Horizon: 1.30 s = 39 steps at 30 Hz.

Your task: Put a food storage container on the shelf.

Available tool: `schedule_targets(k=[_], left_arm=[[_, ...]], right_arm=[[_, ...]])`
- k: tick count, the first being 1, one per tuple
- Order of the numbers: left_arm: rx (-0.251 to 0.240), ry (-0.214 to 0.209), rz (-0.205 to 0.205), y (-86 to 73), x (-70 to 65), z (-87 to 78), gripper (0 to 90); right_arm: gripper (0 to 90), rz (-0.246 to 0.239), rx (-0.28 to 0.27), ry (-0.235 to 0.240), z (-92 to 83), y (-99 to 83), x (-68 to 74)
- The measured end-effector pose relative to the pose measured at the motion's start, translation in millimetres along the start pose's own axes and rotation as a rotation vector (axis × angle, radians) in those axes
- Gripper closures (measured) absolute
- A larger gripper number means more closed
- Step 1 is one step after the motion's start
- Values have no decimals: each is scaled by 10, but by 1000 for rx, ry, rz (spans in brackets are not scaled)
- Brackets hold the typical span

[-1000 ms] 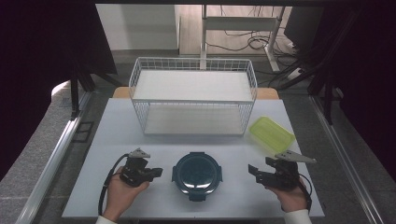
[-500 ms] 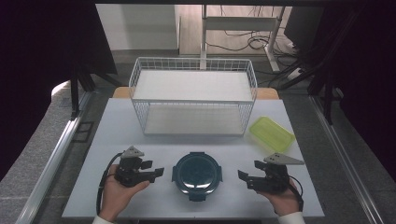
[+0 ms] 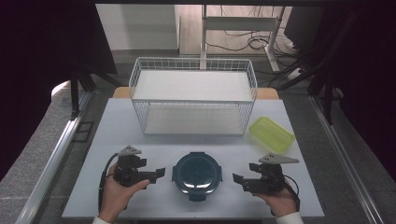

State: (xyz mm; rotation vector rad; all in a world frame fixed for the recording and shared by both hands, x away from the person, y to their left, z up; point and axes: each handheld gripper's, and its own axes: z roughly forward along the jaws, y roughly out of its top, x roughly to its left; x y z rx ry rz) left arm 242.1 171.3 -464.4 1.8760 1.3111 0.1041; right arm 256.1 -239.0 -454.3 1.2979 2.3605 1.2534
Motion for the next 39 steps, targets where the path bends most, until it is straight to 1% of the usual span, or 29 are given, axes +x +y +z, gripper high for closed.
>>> schedule_targets(k=[3, 5, 9, 13, 17, 18, 19, 21, 22, 23, 26, 29, 32, 34, 36, 39], left_arm=[[-4, -49, -28, -2, -8, 16, 116], [-6, -74, -45, -6, -15, 33, 114], [12, -124, -80, -21, -24, 92, 107], [29, -166, -120, -35, -13, 161, 103], [37, -189, -135, -44, -8, 222, 99], [39, -199, -141, -44, -4, 242, 99], [42, -209, -148, -44, -1, 261, 98], [43, -226, -157, -40, -3, 299, 98], [47, -230, -159, -35, -6, 315, 98], [46, -233, -161, -32, -6, 332, 98], [50, -245, -170, -25, 5, 373, 103], [63, -260, -177, -20, 18, 418, 105], [88, -250, -167, -14, 15, 466, 105], [91, -257, -174, -5, 23, 491, 105], [93, -265, -187, 9, 28, 521, 105], [109, -269, -182, 27, 32, 565, 105]], right_arm=[[161, 4, 19, 21, 42, -10, 27], [161, -5, 27, 35, 67, -14, 48], [147, 2, 49, 73, 123, -23, 76], [135, 36, 50, 104, 172, -22, 82], [134, 74, 54, 132, 242, -15, 98], [134, 85, 58, 148, 274, -17, 109], [132, 94, 73, 167, 340, -20, 136], [131, 97, 80, 167, 370, -18, 150], [129, 105, 93, 175, 418, -6, 167], [129, 105, 93, 175, 418, -6, 167], [128, 127, 98, 182, 472, 15, 166], [112, 136, 119, 179, 536, 33, 168], [107, 165, 118, 184, 571, 63, 153], [107, 184, 119, 198, 583, 80, 141], [107, 179, 128, 194, 597, 97, 135], [107, 194, 144, 199, 636, 124, 121]])
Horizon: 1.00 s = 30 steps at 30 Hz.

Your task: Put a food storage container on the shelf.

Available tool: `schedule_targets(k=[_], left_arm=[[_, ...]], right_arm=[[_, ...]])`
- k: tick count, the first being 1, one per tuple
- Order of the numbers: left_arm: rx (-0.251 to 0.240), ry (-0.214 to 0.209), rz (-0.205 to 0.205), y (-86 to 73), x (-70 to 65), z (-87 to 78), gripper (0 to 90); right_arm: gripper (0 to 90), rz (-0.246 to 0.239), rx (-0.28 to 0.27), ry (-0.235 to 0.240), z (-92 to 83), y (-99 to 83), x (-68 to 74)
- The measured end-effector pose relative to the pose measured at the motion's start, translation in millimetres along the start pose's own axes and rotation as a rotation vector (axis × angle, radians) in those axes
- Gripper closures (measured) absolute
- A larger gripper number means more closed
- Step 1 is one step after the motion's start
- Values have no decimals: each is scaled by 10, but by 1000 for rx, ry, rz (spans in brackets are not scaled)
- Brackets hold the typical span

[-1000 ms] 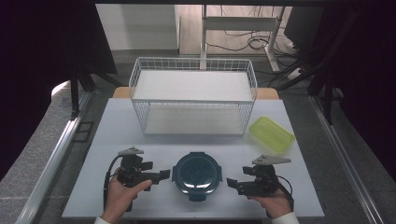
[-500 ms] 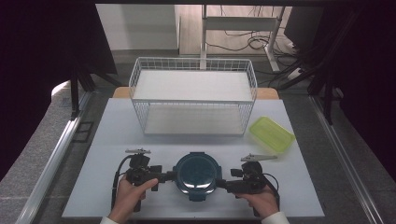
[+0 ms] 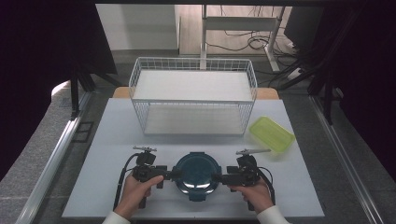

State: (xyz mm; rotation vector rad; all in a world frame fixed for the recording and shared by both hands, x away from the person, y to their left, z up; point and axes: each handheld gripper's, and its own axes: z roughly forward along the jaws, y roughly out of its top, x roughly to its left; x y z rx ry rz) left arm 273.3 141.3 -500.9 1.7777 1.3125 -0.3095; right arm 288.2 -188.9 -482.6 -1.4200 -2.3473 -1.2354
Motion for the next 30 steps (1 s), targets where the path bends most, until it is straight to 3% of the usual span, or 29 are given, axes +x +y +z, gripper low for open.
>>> schedule_targets(k=[13, 19, 27, 30], left_arm=[[30, -32, -27, -11, 39, 163, 113], [43, -83, -69, -14, 66, 224, 113], [69, -115, -55, -32, 32, 265, 162], [73, -91, -56, -38, 15, 272, 199]], right_arm=[[103, 51, 27, 26, 192, -8, -16], [100, 95, 37, 42, 228, -24, -30], [107, 134, 48, 51, 250, -61, -17], [165, 146, 60, 71, 254, -71, -3]])
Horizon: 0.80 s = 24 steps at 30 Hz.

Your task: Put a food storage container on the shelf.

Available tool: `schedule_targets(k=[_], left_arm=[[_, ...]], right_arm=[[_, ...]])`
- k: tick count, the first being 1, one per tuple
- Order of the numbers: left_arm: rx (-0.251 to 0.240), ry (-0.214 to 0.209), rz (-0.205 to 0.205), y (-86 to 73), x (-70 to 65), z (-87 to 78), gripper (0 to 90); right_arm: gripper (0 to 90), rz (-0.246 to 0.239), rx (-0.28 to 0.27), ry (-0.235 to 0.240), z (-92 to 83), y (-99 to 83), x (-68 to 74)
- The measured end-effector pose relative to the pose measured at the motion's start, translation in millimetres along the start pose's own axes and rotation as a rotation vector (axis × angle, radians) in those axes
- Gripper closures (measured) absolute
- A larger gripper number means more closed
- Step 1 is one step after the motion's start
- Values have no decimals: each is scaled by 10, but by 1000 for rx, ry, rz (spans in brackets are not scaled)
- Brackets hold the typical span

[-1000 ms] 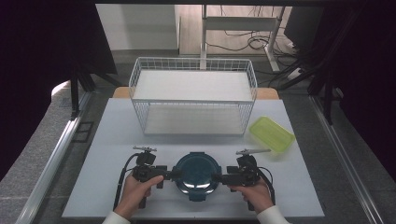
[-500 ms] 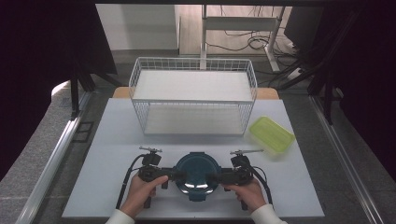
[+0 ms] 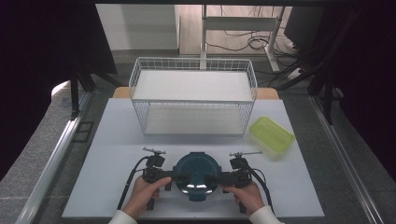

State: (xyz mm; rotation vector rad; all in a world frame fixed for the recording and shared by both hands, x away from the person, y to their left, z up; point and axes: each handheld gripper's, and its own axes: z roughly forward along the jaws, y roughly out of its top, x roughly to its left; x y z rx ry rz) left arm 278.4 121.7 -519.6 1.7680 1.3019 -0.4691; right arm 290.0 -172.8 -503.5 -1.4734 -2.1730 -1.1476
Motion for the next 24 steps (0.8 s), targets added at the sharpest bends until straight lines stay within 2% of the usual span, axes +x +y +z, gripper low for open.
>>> schedule_targets(k=[1, 5, 8, 16, 24], left_arm=[[-2, 1, -12, 2, -3, -5, 203], [-11, 11, -23, 0, -14, -20, 234], [-21, 14, -28, -4, -27, -34, 250], [-60, 29, 2, -82, -115, -108, 306], [-102, 62, 26, -165, -247, -154, 342]], right_arm=[[172, 6, 6, 15, 4, -2, 7], [207, 54, 24, 27, -8, 7, -13], [234, 71, 22, 42, -23, 8, -31], [300, 69, 3, 43, -103, -34, 4], [337, 75, -23, 49, -173, -102, 34]])
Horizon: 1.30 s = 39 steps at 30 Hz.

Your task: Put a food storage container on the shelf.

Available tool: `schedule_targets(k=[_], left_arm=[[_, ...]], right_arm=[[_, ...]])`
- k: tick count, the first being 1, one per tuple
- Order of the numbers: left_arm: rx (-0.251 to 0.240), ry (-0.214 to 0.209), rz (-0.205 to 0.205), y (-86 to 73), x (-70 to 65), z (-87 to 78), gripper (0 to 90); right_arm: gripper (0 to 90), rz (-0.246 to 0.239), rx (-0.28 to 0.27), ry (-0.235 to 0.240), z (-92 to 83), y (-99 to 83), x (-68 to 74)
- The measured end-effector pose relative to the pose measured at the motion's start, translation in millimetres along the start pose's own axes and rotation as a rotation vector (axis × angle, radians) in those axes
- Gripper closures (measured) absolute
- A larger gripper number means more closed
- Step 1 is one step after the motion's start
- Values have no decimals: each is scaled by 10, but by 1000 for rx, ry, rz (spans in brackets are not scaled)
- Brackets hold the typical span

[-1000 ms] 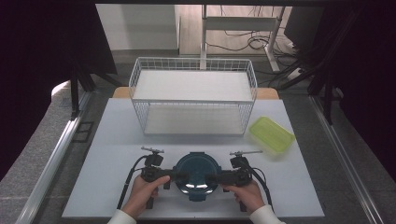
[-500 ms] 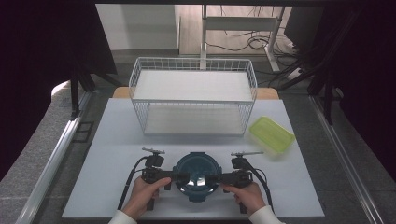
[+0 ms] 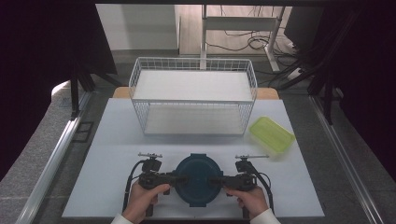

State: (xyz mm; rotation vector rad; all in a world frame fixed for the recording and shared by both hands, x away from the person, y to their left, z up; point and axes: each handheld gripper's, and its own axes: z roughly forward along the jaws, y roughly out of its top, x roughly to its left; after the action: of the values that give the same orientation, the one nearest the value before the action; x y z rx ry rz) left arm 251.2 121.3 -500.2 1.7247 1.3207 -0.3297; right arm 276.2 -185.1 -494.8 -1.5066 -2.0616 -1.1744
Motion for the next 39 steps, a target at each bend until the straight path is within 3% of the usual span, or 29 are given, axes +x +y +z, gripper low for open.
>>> schedule_targets(k=[4, 8, 26, 39], left_arm=[[2, 12, 19, -8, -42, -17, 353], [-8, 12, 13, -16, -58, -26, 364], [-18, 1, 33, 26, -98, -80, 382], [-36, 0, 51, 80, -136, -122, 392]], right_arm=[[343, 8, -1, 4, -22, -8, 1], [345, 10, -4, 3, -33, -8, 9], [344, -49, -36, -12, -92, 23, 74], [345, -59, -62, -2, -128, 43, 104]])
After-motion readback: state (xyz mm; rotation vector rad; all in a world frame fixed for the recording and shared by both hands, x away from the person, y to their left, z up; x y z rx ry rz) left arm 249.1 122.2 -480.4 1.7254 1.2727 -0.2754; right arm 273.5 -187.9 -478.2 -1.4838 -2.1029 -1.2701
